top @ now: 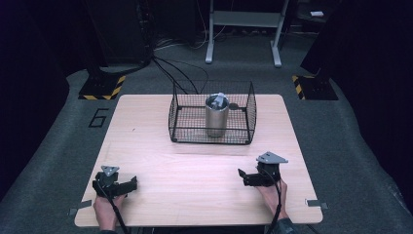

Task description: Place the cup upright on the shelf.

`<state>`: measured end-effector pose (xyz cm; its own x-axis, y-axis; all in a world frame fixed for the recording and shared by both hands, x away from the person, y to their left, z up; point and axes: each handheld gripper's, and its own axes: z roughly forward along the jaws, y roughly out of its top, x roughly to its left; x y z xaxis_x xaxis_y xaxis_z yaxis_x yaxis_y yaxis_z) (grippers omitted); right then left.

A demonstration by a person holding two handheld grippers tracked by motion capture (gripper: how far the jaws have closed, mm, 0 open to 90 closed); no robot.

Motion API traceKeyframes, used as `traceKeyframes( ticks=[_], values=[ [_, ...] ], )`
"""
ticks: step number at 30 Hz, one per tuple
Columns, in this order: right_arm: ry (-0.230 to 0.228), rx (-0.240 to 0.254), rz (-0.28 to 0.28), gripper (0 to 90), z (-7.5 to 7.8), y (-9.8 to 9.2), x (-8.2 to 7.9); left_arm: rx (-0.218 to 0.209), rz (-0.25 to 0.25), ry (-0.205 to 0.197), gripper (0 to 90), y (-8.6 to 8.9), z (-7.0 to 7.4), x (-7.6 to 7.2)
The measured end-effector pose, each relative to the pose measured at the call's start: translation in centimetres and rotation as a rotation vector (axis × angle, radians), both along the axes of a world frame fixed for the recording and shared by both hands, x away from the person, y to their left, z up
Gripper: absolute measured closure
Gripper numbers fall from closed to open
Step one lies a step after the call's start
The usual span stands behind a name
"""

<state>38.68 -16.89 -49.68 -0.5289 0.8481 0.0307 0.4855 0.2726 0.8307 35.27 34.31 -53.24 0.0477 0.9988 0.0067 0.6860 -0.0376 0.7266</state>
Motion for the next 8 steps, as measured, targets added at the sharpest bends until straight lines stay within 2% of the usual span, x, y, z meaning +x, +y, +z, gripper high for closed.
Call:
traceKeyframes(
  ticks=[3,7,8],
  values=[
    [0.040,-0.010,-0.035,0.0,-1.2,-1.3,-0.6,0.003,-0.002,0.000,1.2,0.0,0.0,0.0],
    [0.075,-0.071,-0.071,0.0,-2.5,-2.8,-1.3,0.000,0.000,0.000,1.2,0.0,0.0,0.0],
    [0.084,-0.074,-0.087,0.0,-2.6,-3.1,-1.5,0.000,0.000,0.000,1.2,0.0,0.0,0.0]
  ],
)
